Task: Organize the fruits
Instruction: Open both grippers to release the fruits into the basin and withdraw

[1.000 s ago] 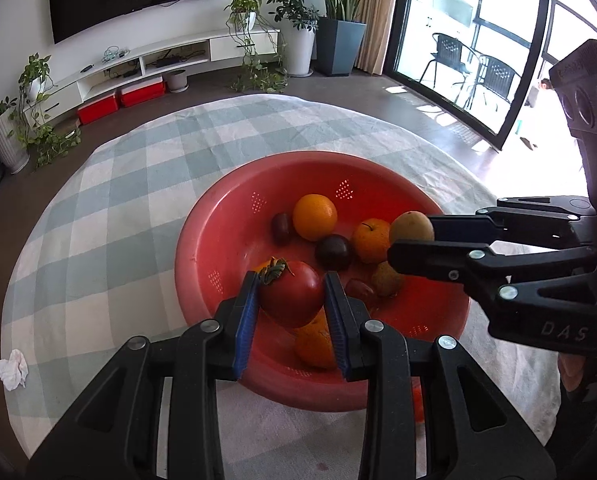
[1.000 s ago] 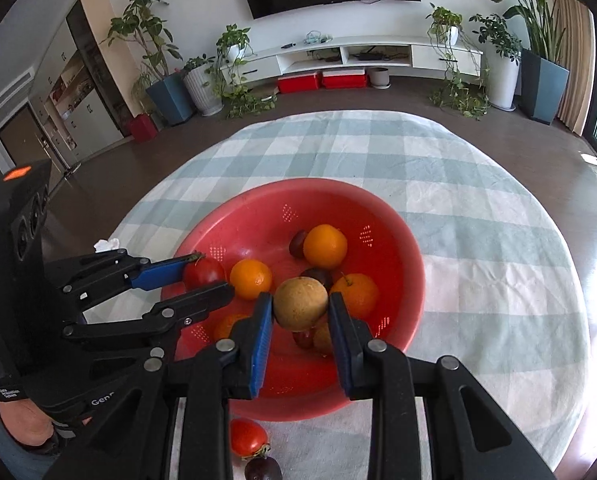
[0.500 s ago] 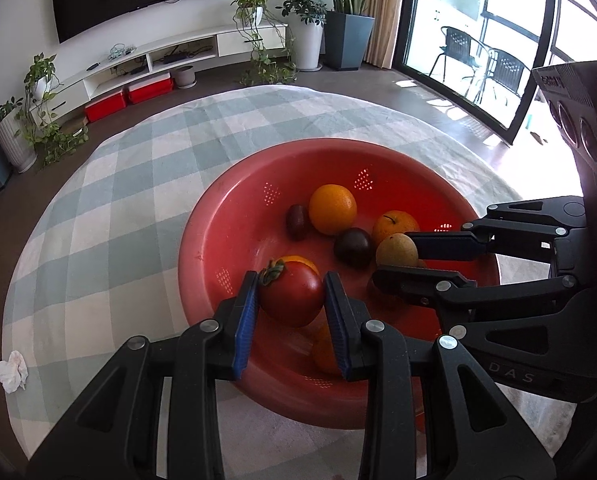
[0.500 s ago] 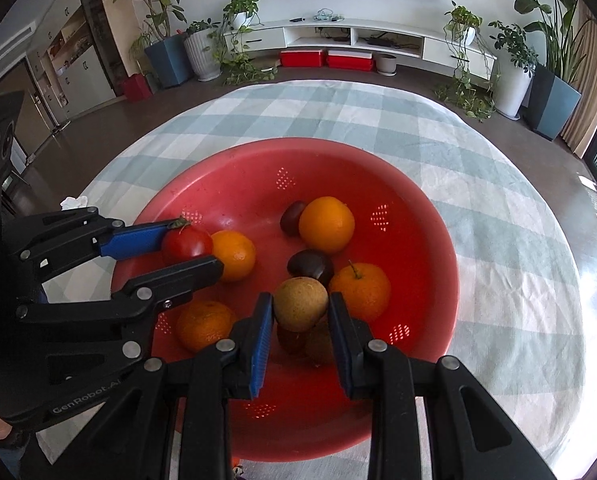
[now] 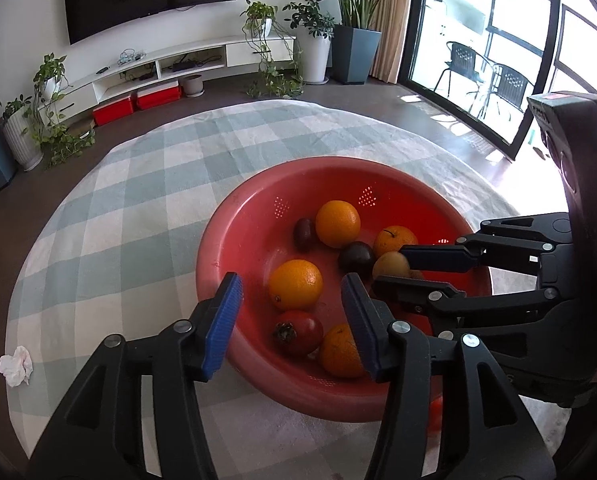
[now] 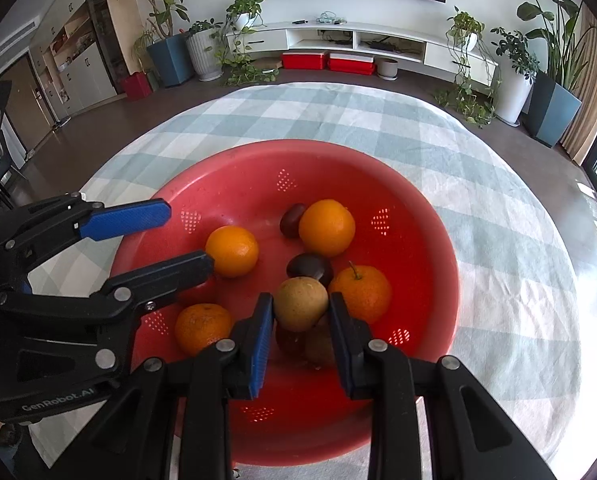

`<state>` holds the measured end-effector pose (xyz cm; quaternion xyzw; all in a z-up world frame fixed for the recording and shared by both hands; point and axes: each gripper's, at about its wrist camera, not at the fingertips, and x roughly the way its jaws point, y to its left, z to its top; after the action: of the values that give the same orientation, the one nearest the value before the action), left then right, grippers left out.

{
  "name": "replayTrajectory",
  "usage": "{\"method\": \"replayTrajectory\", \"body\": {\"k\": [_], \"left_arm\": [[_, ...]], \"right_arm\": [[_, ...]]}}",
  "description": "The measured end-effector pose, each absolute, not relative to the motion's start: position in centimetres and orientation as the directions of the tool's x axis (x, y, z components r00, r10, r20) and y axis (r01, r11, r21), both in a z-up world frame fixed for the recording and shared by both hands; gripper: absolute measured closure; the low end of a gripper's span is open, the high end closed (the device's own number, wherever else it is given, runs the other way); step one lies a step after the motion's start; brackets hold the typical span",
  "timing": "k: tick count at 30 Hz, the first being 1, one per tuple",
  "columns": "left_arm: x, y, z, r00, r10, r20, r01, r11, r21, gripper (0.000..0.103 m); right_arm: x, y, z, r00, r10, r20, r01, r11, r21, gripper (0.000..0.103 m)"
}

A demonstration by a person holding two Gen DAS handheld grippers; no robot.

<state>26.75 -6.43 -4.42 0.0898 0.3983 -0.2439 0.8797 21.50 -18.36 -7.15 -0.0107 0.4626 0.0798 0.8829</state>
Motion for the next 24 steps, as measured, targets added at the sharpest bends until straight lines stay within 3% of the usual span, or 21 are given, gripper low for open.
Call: {"method": "replayTrajectory", "body": {"k": [4, 10, 14, 24], "left_arm": [[26.2, -5.9, -3.8, 0.594, -0.337, -0.731, 0.465, 0.885, -0.029, 0.039], [25.2, -4.4, -2.8, 0.629, -0.311, -0.713, 0.415, 0.909, -0.03, 0.022], [24.1, -3.7, -1.8, 0.655, -0.305, -0.692, 0.4, 0.916, -0.025, 0.009], [20.9, -3.4, 0.1, 0.697, -0.269, -0.665, 0.387, 0.921, 0.033, 0.006]], "right_arm": [[21.5, -18.4, -7.1, 0.557, 0.133, -0.82, -0.15, 0.987, 0.058, 0.07], [21.2, -18.1, -6.8, 0.557, 0.132, -0.82, -0.15, 0.987, 0.057, 0.057], [20.6, -17.9, -6.4, 0.573, 0.116, -0.811, -0.139, 0.989, 0.043, 0.039], [18.9, -18.2, -4.1, 0.613, 0.112, -0.782, -0.115, 0.992, 0.052, 0.032]]}}
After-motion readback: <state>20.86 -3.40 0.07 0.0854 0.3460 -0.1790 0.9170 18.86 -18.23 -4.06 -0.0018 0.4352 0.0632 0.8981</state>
